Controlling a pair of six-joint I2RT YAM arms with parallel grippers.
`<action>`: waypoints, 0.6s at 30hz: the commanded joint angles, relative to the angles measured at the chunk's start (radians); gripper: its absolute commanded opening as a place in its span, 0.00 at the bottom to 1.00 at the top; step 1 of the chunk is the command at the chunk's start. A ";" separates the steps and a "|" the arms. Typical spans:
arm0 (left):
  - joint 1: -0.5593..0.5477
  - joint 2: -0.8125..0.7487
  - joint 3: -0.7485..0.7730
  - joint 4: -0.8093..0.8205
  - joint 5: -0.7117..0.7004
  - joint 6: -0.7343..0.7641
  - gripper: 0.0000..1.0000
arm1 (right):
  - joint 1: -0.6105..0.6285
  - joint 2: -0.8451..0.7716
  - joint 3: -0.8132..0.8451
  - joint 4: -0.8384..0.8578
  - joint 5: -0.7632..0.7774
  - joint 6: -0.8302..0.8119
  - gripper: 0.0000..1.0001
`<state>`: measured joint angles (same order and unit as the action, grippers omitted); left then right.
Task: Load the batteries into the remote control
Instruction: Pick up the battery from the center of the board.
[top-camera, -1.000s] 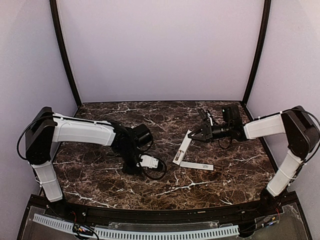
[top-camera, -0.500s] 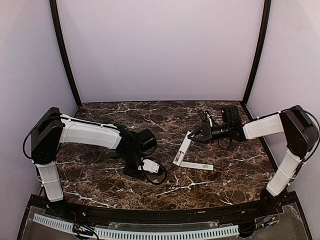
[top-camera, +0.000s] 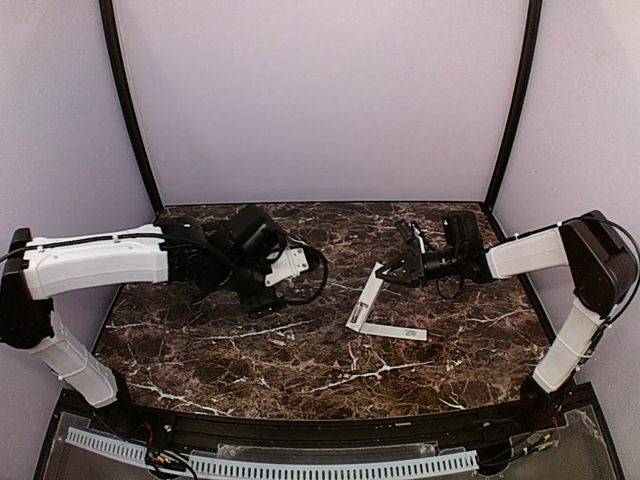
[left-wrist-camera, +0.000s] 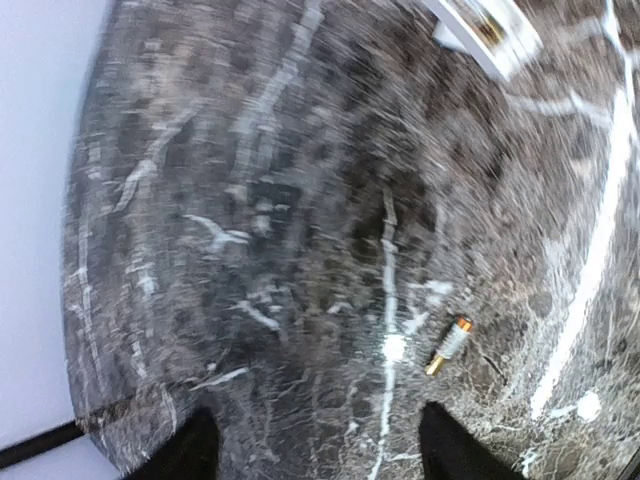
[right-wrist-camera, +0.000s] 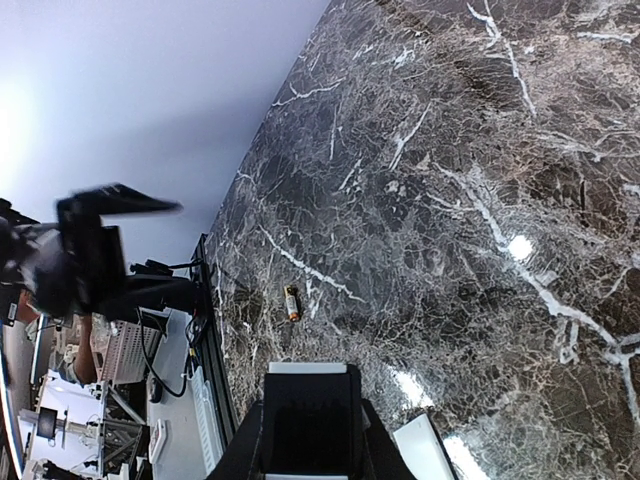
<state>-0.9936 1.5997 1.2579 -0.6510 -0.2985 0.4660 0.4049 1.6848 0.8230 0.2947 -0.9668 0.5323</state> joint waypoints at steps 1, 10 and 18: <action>-0.004 -0.294 -0.089 0.194 -0.103 -0.371 0.96 | -0.021 -0.036 0.019 0.006 0.004 -0.015 0.00; -0.004 -0.617 -0.384 0.427 -0.036 -0.983 0.99 | -0.059 -0.087 0.003 -0.015 0.003 -0.019 0.00; -0.091 -0.505 -0.425 0.336 -0.182 -1.510 0.98 | -0.070 -0.114 -0.006 -0.041 0.018 -0.029 0.00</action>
<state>-1.0225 1.0340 0.8612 -0.2592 -0.3672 -0.6838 0.3431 1.6077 0.8227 0.2611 -0.9607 0.5205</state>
